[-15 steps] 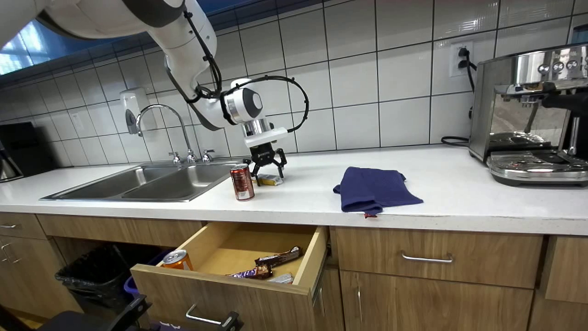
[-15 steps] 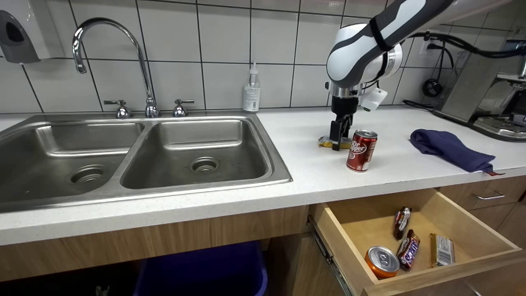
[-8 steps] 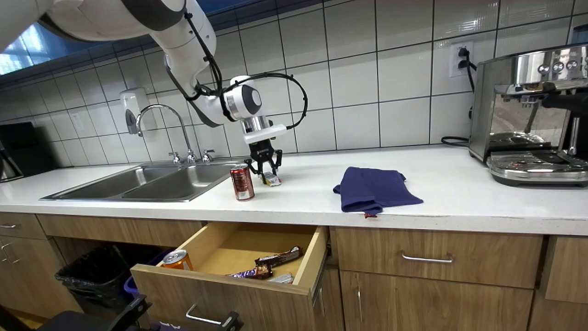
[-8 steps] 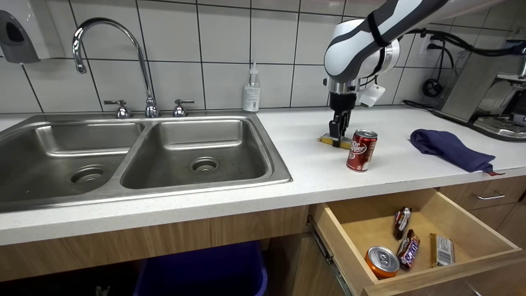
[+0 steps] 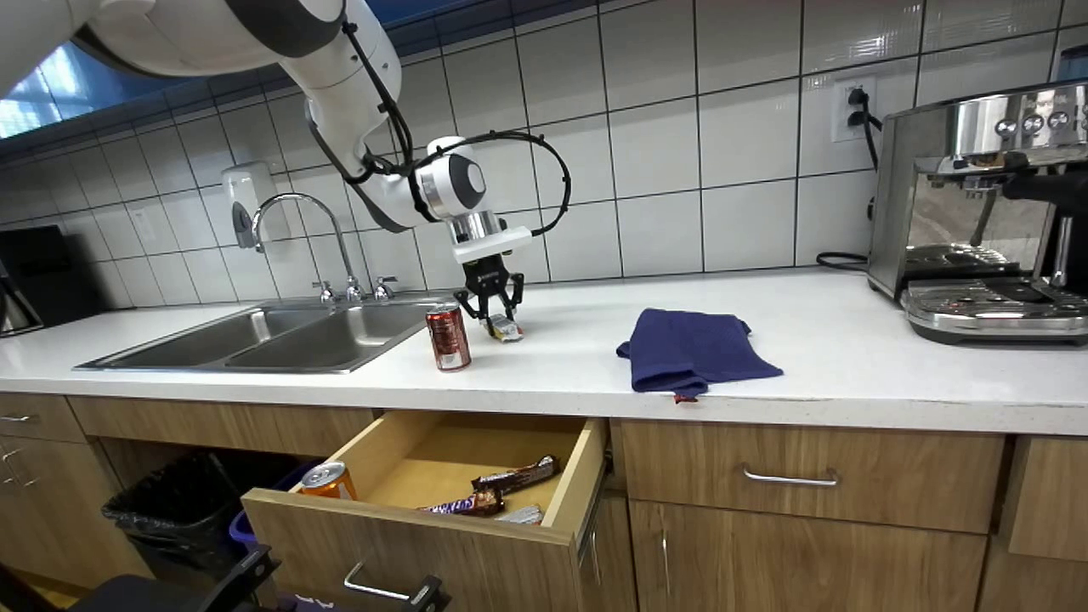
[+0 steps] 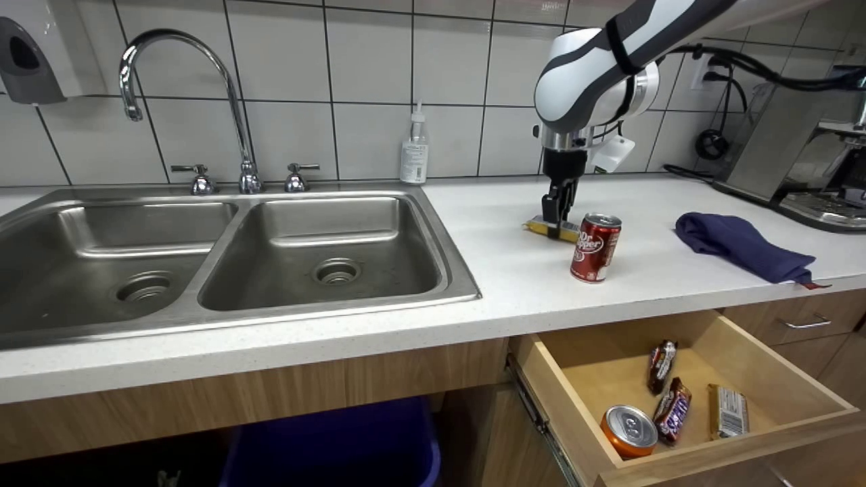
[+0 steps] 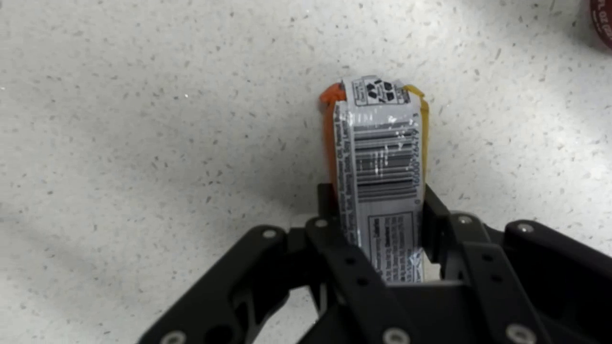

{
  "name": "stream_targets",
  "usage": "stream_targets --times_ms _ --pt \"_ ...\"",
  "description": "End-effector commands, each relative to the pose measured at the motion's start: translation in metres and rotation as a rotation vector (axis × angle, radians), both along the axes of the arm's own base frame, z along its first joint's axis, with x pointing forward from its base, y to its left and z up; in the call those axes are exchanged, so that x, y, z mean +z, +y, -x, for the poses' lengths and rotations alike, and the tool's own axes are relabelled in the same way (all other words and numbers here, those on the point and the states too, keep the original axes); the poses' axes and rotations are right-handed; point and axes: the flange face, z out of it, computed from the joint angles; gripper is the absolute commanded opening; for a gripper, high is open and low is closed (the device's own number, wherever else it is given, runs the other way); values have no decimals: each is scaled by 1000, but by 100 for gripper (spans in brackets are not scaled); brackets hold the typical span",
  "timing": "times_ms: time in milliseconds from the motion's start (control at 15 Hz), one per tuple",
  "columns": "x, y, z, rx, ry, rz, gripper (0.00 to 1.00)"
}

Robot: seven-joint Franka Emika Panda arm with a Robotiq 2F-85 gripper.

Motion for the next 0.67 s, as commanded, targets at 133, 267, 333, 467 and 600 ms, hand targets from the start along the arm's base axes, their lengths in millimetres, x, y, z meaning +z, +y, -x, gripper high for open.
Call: stream_targets --times_ms 133,267,333,467,600 --pt "21 -15 -1 -1 -24 -15 17" --pt "24 -20 1 -13 -30 -17 17" --pt "25 -22 1 -20 -33 -19 17" --pt "28 -29 3 -38 -42 -21 17" --pt "30 -36 6 -49 -49 -21 17"
